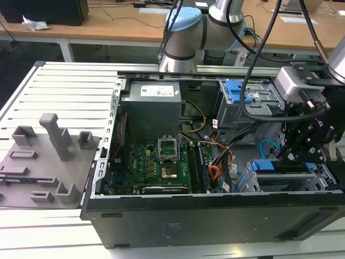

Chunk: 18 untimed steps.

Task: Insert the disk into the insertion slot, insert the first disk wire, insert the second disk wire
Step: 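Insert the second disk wire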

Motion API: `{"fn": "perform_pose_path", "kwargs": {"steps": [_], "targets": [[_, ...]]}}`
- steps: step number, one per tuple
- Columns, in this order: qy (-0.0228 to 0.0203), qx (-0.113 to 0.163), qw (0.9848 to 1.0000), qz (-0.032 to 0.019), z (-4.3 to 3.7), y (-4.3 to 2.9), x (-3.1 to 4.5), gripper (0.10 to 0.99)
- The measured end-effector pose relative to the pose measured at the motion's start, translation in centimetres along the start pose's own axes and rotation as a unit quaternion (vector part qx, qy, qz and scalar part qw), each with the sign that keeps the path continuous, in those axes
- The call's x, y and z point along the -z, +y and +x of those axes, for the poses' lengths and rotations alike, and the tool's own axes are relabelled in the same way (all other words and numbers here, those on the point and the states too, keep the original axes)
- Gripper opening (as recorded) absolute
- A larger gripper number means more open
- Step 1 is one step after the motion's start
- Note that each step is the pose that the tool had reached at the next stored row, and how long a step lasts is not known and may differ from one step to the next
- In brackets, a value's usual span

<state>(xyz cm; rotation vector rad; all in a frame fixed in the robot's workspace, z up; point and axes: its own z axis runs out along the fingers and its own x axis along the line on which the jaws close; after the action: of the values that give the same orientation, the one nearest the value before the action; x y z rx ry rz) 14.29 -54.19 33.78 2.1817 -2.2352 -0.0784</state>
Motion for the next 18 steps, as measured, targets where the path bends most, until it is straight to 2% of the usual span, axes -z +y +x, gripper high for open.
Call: {"fn": "perform_pose_path", "kwargs": {"steps": [6, 7, 8, 9, 10, 12, 14, 18], "targets": [[-0.0013, 0.000, 1.0000, 0.0002, -0.01, -0.02, -0.13, 0.157], [-0.0011, 0.000, 1.0000, 0.0000, 0.00, -0.02, -0.15, 0.169], [-0.0007, 0.000, 1.0000, 0.0000, 0.00, -0.02, -0.10, 0.231], [-0.0006, 0.000, 1.0000, 0.0000, -0.01, 0.01, 0.38, 0.231], [-0.0004, 0.000, 1.0000, 0.0000, -0.03, 0.05, 1.26, 0.231], [-0.0004, 0.000, 1.0000, 0.0000, -0.14, 0.11, 2.27, 0.231], [-0.0004, 0.000, 1.0000, 0.0003, -0.26, 0.17, 3.44, 0.106], [-0.0008, 0.000, 1.0000, 0.0011, -0.25, 0.78, 3.59, 0.106]]}}
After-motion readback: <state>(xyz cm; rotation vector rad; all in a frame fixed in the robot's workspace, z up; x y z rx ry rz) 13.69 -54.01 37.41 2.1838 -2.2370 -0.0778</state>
